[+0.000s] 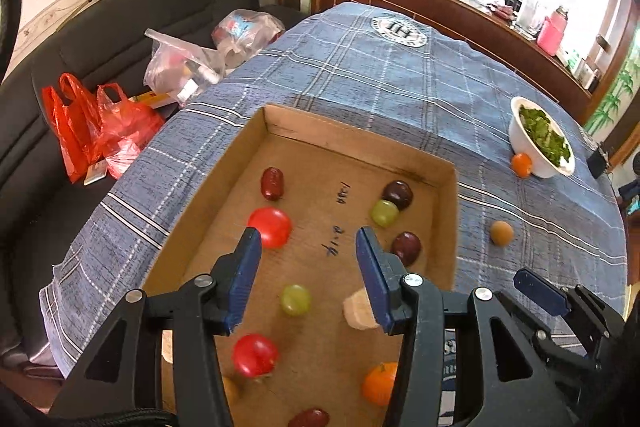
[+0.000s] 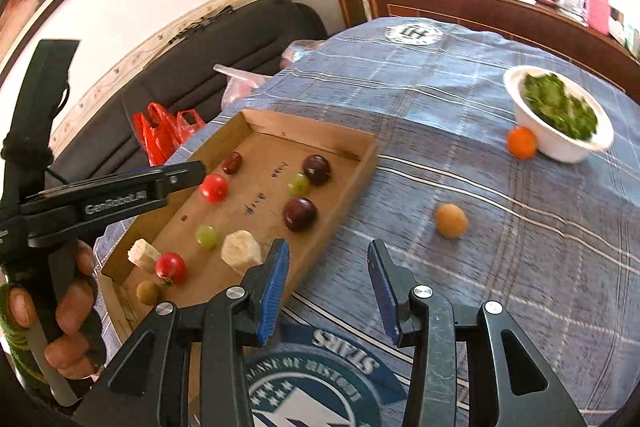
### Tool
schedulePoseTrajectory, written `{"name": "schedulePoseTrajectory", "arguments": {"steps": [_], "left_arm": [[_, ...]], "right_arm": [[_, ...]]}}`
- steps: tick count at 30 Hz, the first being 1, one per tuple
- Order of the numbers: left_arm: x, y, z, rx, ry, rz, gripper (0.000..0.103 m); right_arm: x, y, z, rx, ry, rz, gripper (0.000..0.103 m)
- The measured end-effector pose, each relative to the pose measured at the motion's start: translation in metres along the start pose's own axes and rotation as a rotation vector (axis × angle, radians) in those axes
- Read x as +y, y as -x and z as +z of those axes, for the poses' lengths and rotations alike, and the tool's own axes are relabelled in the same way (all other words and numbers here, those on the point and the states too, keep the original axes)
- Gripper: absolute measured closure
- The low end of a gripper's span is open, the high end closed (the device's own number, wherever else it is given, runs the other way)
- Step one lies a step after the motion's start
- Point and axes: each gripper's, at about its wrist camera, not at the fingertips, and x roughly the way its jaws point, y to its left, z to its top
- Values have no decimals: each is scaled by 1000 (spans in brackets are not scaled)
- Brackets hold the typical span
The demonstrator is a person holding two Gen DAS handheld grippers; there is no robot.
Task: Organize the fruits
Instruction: 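Move the left tool to a tan round fruit while the right tool approaches an orange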
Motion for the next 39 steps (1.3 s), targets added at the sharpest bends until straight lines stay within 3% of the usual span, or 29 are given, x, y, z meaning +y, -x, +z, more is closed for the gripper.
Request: {"name": "schedulePoseTrajectory", "arguments": {"steps": [22, 39], "left_arm": [[-48, 16, -24, 15, -55, -78, 55], [-98, 14, -37, 55, -131, -169, 55]], "right_arm": [[-65, 32, -29, -20, -125, -68, 60], [-99, 31, -29, -27, -182, -105, 60]]}}
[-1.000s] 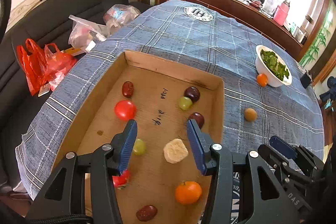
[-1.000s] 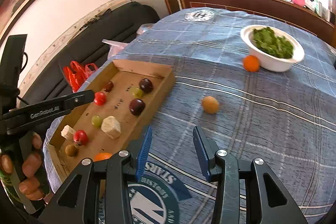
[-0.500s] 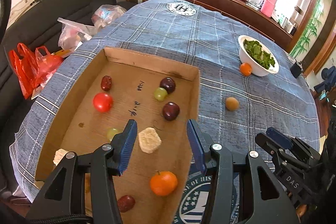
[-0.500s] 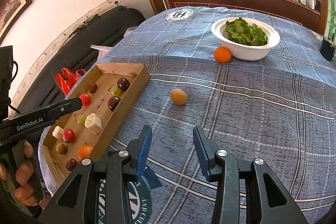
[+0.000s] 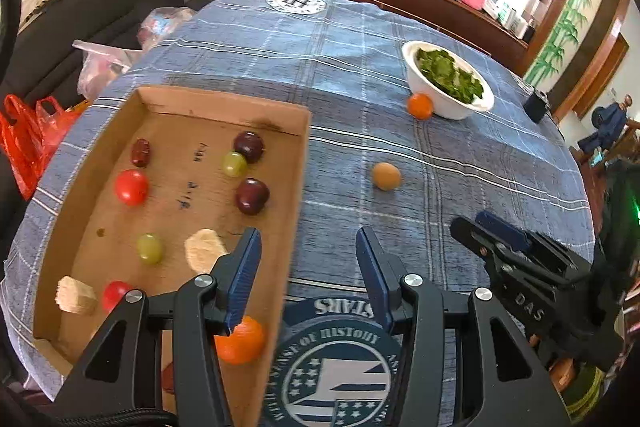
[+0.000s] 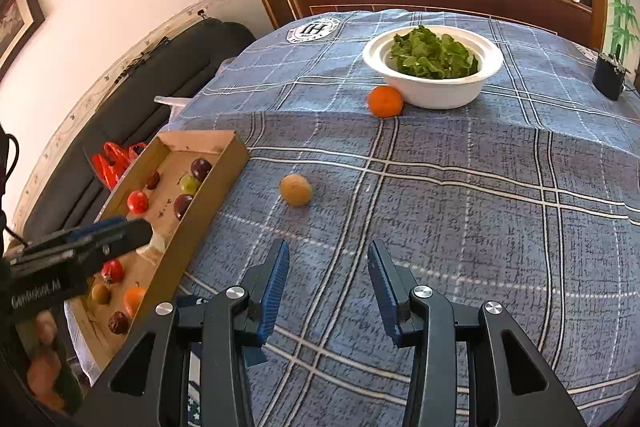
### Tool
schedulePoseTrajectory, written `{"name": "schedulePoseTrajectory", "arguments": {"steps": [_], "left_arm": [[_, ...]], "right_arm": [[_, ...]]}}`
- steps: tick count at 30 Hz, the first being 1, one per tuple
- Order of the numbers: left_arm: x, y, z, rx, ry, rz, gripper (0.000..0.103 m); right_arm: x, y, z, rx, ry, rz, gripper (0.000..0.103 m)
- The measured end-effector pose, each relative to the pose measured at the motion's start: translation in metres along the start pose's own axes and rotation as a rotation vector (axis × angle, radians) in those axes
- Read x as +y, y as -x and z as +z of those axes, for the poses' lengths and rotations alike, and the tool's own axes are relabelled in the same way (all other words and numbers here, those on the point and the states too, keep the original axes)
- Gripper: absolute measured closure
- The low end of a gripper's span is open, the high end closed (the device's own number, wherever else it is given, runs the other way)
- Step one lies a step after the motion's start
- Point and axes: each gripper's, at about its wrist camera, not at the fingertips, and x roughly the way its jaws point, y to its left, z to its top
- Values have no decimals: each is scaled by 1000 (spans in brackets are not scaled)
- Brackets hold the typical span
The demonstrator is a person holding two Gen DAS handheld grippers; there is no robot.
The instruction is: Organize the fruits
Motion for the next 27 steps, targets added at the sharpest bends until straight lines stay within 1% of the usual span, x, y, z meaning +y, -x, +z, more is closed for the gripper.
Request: {"name": "schedulePoseTrajectory", "arguments": {"steps": [5, 9, 10, 13, 17, 19, 22, 23, 24, 25, 27], "left_arm": [[-17, -8, 1, 11, -31, -48, 55], [-32, -22, 3, 27, -56, -79, 56], [-35, -26, 4, 32, -60, -79, 56], [-41, -42, 8, 47, -59, -71, 56], [-43, -67, 16, 77, -26, -62, 56], [-44, -77, 20, 83, -18, -42, 56], [-45, -91, 28, 93, -8, -29, 56], [-46, -95, 30, 90, -12, -15, 53], [-48, -96, 32, 83, -18, -18, 49], [-50, -98, 34, 81, -23, -23, 49], [-55, -102, 36, 73, -45, 0, 49]], "right_arm": [[-11, -8, 11, -12, -25, -11, 60], [-24, -24, 27, -26, -85, -14, 60], [-27, -29, 31, -29, -102, -16, 58], [-31, -43, 45, -53, -138, -39, 58], [-36, -62, 64, -86, -189, -73, 58], [-39, -73, 74, -85, -209, -78, 58], [-44, -90, 84, -68, -216, -110, 58], [-46, -97, 87, -58, -223, -118, 59], [-48, -101, 88, -68, -229, -119, 60], [-48, -100, 90, -86, -229, -126, 60], [-49, -102, 93, -101, -244, -135, 58]]}}
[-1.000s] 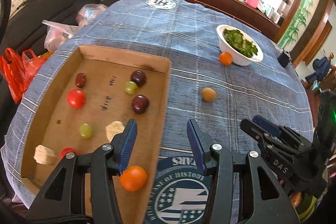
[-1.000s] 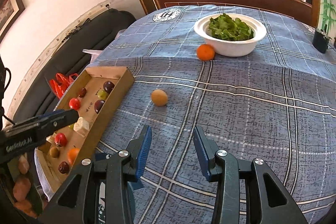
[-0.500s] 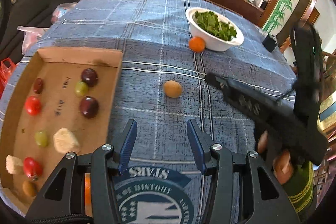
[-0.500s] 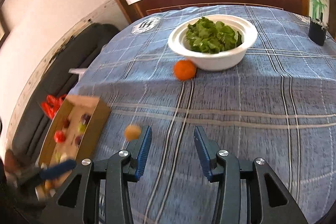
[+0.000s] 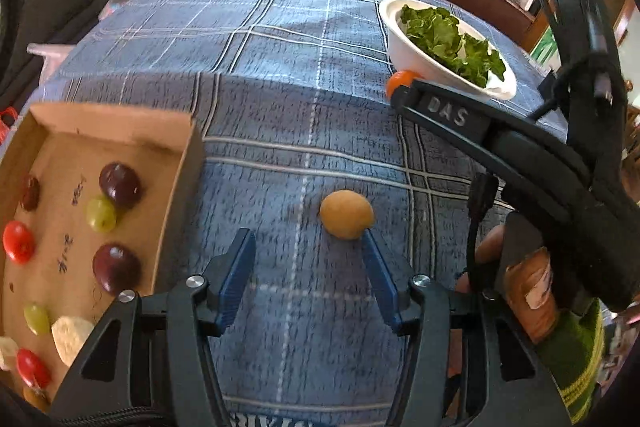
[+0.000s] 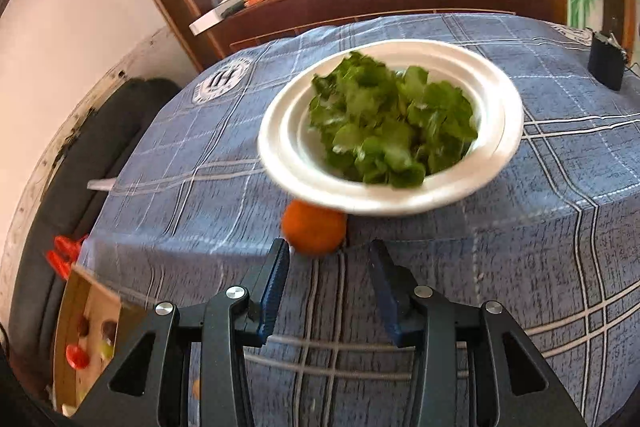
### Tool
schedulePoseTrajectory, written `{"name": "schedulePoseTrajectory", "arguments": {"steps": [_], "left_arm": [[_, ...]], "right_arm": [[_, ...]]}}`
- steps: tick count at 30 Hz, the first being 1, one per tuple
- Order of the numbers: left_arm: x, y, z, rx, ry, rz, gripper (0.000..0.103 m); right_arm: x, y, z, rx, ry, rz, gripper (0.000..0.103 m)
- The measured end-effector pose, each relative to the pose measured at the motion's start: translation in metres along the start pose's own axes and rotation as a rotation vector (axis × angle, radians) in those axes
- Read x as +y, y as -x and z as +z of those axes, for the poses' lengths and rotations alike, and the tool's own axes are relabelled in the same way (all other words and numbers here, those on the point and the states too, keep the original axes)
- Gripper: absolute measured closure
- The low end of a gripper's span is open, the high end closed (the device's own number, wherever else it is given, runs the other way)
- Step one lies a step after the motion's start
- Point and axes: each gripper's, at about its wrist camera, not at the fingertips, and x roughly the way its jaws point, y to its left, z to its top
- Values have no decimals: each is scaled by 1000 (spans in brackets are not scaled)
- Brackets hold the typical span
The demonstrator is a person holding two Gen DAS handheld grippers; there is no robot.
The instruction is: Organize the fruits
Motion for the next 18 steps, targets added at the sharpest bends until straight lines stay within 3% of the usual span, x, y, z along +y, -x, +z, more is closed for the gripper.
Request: {"name": "schedulePoseTrajectory", "arguments": {"steps": [8, 9, 10, 11, 14, 18], "left_arm": [[-7, -7, 2, -41, -56, 55, 47], [-8, -7, 2, -52, -68, 64, 52], [-10, -7, 1, -61, -81, 65, 78], [-11, -8, 0, -46, -83, 26, 83], [-11, -5, -1, -49, -84, 16, 92], [-2, 1, -5, -27, -42, -54, 94]], "right_arm": [[8, -15, 12, -5, 9, 7, 55], [9, -16, 13, -4, 17, 19, 59], [9, -16, 11, 4, 31, 38, 69], [9, -15, 10, 6, 44, 39, 69], [7, -5, 4, 4, 54, 44, 69], [-5, 21, -10, -5, 59, 57, 69]]}}
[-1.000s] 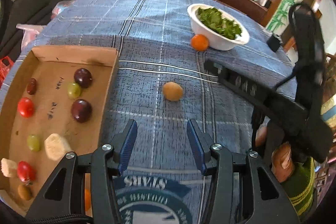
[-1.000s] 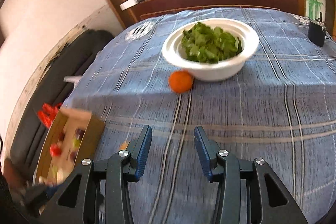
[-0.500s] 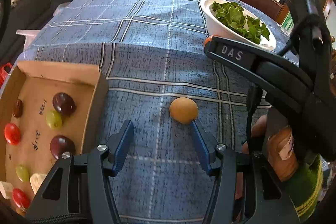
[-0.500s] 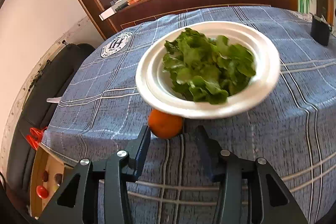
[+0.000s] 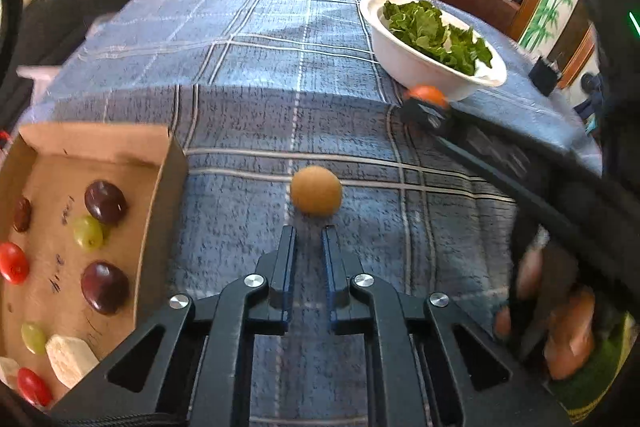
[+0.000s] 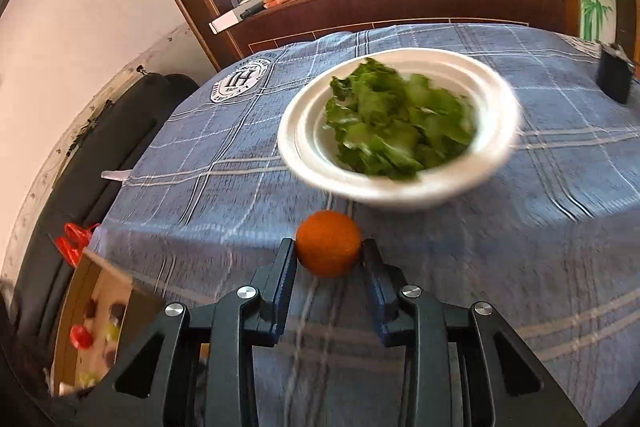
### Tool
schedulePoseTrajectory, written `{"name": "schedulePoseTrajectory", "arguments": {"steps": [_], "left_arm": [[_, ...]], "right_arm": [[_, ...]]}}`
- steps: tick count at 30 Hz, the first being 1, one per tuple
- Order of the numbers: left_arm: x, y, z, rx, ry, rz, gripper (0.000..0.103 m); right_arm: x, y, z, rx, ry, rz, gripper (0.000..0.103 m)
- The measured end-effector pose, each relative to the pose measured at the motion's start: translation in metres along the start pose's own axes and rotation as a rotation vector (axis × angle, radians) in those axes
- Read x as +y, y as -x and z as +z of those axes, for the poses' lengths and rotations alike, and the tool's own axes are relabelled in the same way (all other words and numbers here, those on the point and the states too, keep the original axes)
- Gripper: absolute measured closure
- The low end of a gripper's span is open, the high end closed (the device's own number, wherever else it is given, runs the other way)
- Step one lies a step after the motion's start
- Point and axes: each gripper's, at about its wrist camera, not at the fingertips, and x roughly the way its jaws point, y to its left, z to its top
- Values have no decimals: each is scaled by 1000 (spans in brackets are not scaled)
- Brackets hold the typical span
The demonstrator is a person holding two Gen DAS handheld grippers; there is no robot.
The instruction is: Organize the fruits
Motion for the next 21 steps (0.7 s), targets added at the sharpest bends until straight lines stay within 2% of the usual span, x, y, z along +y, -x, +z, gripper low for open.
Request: {"name": "schedulePoseTrajectory", "arguments": {"steps": [7, 12, 14, 15, 17, 18, 19, 21], "left_arm": [[11, 28, -17, -2, 65, -121, 94], [16, 50, -28, -34, 69, -140, 94], [15, 50, -22, -45, 66, -130, 94], [15, 47, -18, -48, 71, -106, 90], [13, 37, -8, -42, 82, -73, 71], [12, 33, -3, -40, 87, -54, 53], [9, 29, 1, -45, 90, -34, 47], [0, 20, 9, -56, 71, 7, 47]], "right_arm": [[-10, 47, -31, 23, 11, 37, 69], [-8, 79, -50, 13, 28, 66, 69], [-8, 87, -56, 10, 28, 67, 69], [-9, 91, -58, 8, 18, 71, 69], [-11, 98, -61, 0, 2, 81, 69], [-10, 102, -62, -5, -2, 90, 69], [-9, 106, -64, -9, -4, 97, 69], [-7, 110, -68, -9, -3, 109, 69]]}}
